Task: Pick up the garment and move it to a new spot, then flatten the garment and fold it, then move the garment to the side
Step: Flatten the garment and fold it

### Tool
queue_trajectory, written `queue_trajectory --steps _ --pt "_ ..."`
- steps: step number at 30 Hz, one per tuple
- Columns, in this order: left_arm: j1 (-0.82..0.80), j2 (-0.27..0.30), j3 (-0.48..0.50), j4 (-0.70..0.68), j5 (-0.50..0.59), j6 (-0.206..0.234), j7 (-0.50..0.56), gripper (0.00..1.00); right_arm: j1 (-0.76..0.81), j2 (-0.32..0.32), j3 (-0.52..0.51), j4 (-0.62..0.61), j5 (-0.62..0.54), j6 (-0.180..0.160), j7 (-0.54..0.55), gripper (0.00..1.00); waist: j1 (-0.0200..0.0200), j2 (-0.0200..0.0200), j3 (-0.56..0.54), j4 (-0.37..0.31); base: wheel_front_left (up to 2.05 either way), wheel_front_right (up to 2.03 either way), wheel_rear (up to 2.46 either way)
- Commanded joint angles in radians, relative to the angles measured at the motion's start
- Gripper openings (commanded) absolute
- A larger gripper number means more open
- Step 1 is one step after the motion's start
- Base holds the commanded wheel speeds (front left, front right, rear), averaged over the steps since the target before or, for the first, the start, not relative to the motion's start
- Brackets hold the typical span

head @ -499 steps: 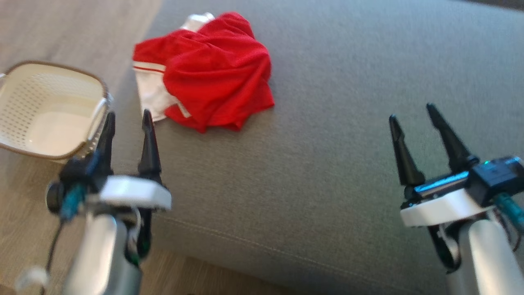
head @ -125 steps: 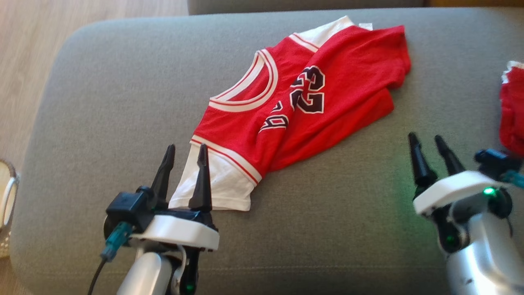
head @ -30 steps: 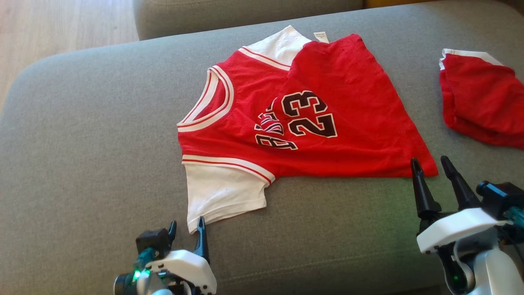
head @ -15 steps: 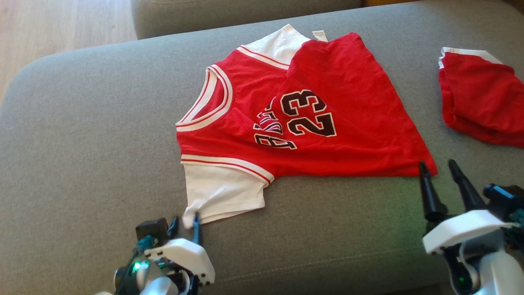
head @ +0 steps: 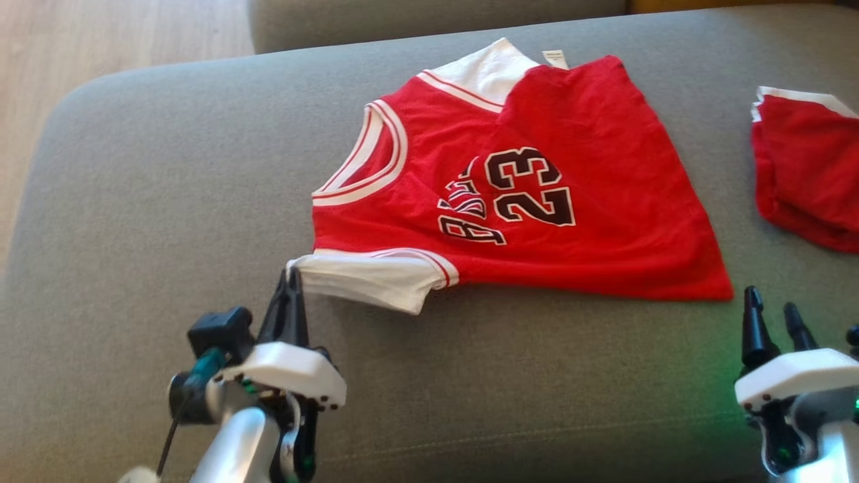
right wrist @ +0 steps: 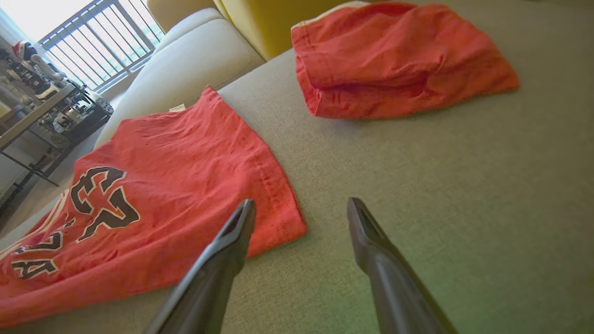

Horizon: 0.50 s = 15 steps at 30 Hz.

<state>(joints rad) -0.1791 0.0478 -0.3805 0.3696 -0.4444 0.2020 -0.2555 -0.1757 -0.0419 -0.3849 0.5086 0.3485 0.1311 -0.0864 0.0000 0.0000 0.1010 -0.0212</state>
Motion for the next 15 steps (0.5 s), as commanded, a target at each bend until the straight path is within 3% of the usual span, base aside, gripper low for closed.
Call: queue_trajectory --steps 1,6,15 --pt "0.011 0.007 0.048 -0.053 0.022 -0.003 -0.006 0.0 -0.055 -0.008 0.019 0.009 0.019 0.0 -0.017 1.0 0.0 0.0 0.001 0.011 0.0 0.0 0.0" --pt "0.047 0.004 0.062 -0.101 0.062 -0.032 -0.006 0.0 -0.138 -0.008 0.009 0.186 0.105 0.0 -0.046 1.0 0.0 0.0 0.006 0.032 0.0 0.0 0.0" --pt "0.046 0.003 0.035 -0.1 0.073 -0.053 -0.006 0.0 -0.235 -0.008 0.033 0.406 0.117 0.0 -0.117 1.0 0.0 0.0 0.024 0.06 0.0 0.0 0.0"
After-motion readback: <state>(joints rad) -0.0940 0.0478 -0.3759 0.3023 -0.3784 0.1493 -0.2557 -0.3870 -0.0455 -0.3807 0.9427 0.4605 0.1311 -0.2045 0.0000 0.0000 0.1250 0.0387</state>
